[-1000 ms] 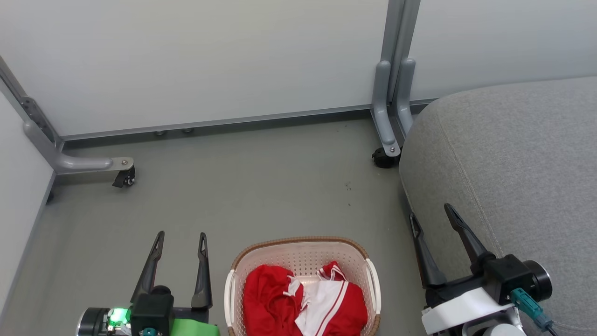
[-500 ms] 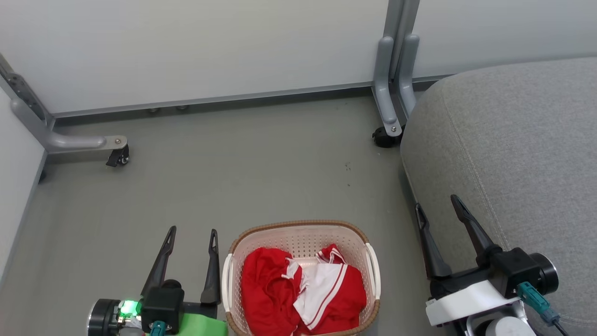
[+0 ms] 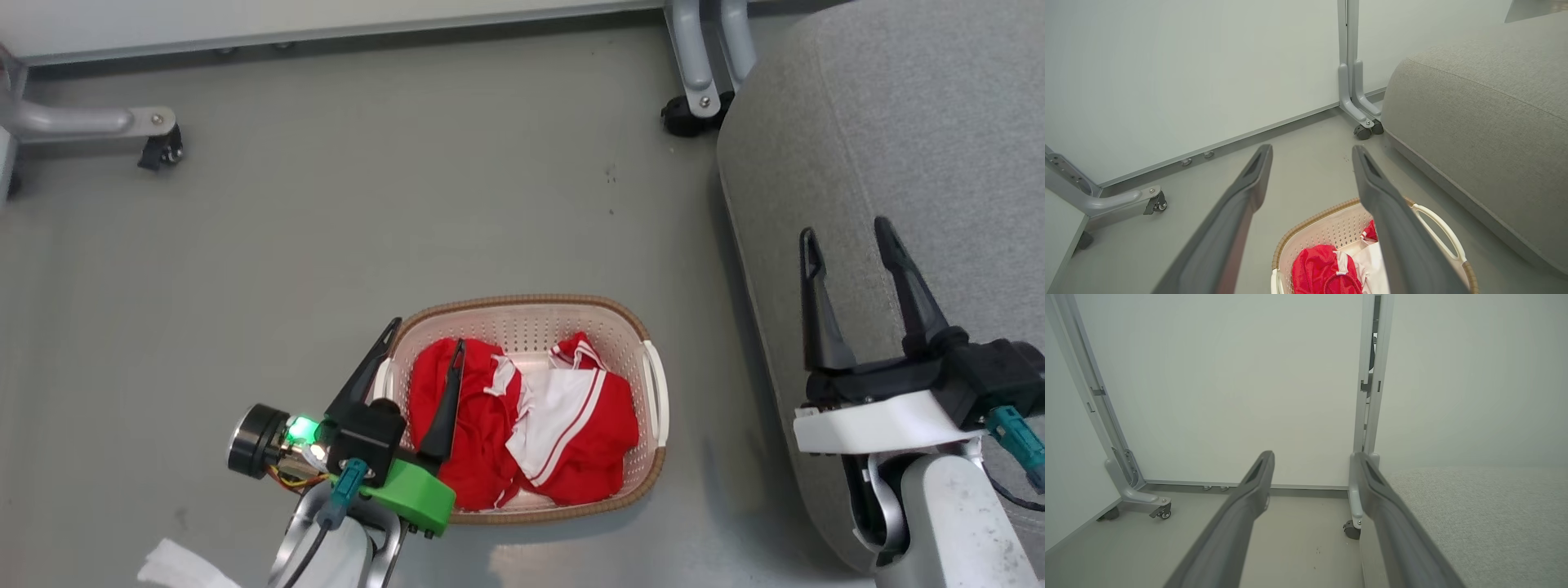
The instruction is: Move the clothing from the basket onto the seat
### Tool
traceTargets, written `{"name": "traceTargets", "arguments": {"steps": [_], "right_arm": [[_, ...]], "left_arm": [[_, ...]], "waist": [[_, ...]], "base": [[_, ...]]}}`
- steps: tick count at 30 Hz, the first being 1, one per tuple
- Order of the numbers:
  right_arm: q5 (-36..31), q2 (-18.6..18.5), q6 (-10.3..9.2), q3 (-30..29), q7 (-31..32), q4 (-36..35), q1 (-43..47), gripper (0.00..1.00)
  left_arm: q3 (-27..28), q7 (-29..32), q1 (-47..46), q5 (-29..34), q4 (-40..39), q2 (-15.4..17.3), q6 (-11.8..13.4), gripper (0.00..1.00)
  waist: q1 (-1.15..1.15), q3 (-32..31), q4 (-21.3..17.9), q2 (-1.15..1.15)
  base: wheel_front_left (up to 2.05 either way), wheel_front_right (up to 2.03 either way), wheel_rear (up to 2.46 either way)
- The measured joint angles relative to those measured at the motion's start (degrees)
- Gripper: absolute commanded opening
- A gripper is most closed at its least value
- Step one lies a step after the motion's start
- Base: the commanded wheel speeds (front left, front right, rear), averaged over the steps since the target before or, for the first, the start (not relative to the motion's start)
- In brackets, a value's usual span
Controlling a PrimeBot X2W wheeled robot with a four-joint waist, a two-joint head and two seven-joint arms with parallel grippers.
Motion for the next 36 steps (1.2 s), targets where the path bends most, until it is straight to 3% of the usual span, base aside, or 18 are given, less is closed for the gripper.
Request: {"name": "traceTargets", "arguments": {"steps": [13, 26, 36], "right_arm": [[-1.10, 0.00, 0.00, -4.69, 0.00, -6.03, -7.97, 1.00], [-0.56, -0.02, 0.00, -6.65, 0.00, -9.83, -13.17, 1.00], [1.09, -0.02, 0.00, -6.08, 0.00, -10.84, -15.72, 1.00]], "left_arm": [[-11.22, 0.00, -20.89, 4.76, 18.64, 1.99, -3.97, 1.00], [-24.62, 0.00, -39.66, 11.16, 37.08, 4.21, -4.59, 1.00], [-34.94, 0.00, -47.90, 17.92, 44.64, 5.68, -4.39, 1.00]], "waist": [[0.01, 15.21, -0.14, 0.00], [0.01, 30.30, -1.60, 0.00], [0.00, 39.05, -3.31, 0.00]], "base": [[0.00, 0.00, 0.00], [0.00, 0.00, 0.00], [0.00, 0.00, 0.00]]}}
